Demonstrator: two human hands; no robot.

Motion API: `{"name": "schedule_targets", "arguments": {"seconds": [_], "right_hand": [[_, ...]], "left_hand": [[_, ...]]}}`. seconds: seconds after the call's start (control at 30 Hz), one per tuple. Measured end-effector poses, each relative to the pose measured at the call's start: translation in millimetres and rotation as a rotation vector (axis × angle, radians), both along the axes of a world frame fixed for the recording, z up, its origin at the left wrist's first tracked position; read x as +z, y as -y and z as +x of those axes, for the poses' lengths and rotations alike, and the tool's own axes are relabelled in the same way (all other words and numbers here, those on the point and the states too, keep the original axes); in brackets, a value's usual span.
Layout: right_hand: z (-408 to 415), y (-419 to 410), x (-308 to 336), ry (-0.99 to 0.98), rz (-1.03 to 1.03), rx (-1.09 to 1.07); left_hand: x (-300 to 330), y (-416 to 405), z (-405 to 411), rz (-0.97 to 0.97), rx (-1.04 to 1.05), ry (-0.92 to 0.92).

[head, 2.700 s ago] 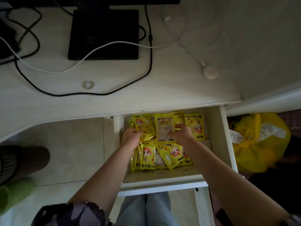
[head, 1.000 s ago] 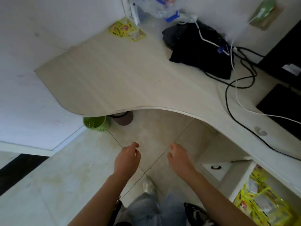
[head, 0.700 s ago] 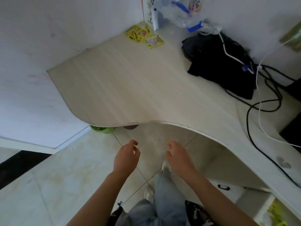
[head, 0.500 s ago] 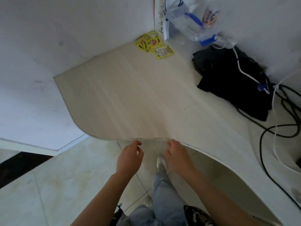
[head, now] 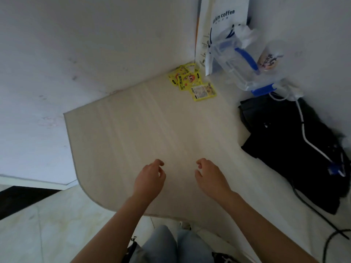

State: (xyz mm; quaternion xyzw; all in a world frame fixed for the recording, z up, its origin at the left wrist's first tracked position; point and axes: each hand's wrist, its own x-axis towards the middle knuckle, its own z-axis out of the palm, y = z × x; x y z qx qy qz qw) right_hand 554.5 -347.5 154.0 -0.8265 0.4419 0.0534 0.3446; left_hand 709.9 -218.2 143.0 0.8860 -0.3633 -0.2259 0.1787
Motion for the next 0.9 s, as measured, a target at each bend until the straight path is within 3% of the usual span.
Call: {"name": "schedule_targets", "arguments": {"seconds": [0.57, 0.9], "right_hand": [[107.3, 149.3, 7.5, -0.068, -0.087, -0.054], [169.2, 249.3, 3.9, -0.165, -0.156, 0.02]], "left_hand": [[15.7, 167.5, 142.0, 0.04, -0.339, 0.104], [4.5, 275.6, 192.6, 0.117, -0.473, 0.15]]}}
